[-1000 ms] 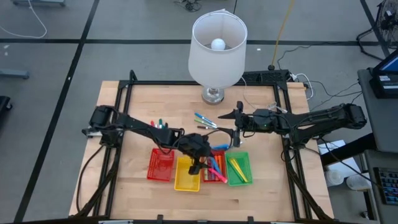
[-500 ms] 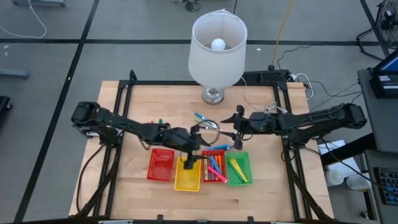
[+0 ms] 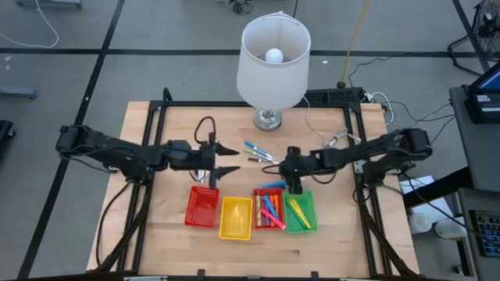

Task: Pick & Place Markers
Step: Put the large blue highlighter into the right red bin

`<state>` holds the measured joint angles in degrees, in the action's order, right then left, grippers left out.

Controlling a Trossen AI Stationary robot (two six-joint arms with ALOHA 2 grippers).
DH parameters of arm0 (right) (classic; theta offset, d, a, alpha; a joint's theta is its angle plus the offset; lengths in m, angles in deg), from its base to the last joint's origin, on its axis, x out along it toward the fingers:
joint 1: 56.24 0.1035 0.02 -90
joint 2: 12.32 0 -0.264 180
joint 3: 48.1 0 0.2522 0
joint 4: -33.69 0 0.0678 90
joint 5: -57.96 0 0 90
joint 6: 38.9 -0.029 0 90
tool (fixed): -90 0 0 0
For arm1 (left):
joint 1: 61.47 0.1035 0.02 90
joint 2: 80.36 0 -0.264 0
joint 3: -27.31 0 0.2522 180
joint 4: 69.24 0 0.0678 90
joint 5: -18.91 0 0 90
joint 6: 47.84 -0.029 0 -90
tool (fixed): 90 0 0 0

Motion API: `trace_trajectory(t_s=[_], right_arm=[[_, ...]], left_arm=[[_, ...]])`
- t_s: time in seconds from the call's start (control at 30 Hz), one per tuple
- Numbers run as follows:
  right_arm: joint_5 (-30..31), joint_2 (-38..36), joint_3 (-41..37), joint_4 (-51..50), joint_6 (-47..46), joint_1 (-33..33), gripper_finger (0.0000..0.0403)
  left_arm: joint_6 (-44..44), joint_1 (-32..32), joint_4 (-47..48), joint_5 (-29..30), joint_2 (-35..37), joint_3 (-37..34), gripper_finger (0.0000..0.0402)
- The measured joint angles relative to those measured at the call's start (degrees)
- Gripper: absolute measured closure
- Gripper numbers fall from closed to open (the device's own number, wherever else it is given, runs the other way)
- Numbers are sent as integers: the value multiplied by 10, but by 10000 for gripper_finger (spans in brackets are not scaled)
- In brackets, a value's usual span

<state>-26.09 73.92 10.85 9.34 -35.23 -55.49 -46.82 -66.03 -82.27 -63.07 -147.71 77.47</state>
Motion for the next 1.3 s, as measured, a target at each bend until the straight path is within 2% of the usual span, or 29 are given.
trace_trajectory(t_s=[0.13,0.4,0.83,1.07,1.3], right_arm=[[-24,35,0,7,1,-8,202],[-92,39,1,25,-23,-11,202],[-94,39,15,16,-30,5,202],[-149,39,38,-19,-32,5,202],[-152,48,38,-42,-30,5,202]], left_arm=[[6,2,3,1,8,-18,171],[8,13,0,11,8,-30,177],[17,20,5,11,7,-30,185],[24,20,9,11,7,-30,178],[26,21,15,11,7,-29,174]])
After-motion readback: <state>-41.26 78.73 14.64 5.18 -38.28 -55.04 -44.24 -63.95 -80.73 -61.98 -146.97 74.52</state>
